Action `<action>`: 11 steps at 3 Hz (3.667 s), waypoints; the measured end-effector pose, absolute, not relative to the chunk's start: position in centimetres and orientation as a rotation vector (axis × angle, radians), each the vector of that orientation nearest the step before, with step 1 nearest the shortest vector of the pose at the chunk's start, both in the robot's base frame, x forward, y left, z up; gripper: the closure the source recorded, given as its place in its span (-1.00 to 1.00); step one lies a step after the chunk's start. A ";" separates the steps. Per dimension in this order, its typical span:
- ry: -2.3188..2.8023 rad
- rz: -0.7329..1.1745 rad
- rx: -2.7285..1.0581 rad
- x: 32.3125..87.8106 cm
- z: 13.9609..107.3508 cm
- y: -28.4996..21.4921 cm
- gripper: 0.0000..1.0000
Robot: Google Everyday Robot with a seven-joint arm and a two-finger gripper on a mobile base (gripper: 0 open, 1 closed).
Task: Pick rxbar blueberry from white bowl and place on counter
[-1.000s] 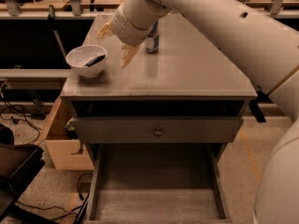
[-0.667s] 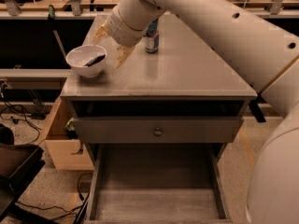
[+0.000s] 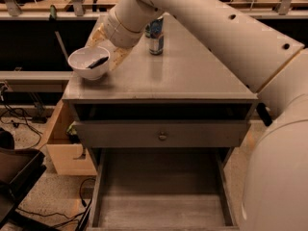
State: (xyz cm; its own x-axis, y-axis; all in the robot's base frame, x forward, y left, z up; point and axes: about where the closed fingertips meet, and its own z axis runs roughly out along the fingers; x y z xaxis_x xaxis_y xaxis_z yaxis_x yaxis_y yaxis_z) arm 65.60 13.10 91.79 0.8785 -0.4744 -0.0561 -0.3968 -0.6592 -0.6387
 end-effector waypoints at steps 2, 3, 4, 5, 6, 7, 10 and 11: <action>0.596 -0.138 -2.381 65.7 91.7 13.8 0.38; 0.590 -0.132 -2.382 65.8 91.5 13.9 0.34; 0.580 -0.116 -2.386 65.9 91.0 14.2 0.12; 0.575 -0.111 -2.388 65.9 90.8 14.3 0.16; 0.566 -0.103 -2.390 66.0 90.6 14.4 0.40; 0.563 -0.100 -2.391 65.9 90.5 14.5 0.44; 0.532 -0.136 -2.425 66.2 92.6 15.0 1.00; 0.516 -0.179 -2.463 68.2 94.9 15.6 1.00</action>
Offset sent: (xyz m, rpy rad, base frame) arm 0.0028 0.0072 0.0003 0.0001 0.0000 0.0339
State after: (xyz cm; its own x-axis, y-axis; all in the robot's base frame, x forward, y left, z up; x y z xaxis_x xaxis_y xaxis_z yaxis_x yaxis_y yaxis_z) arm 68.17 15.55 94.92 0.9150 -0.4033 0.0069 -0.3211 -0.7386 -0.5927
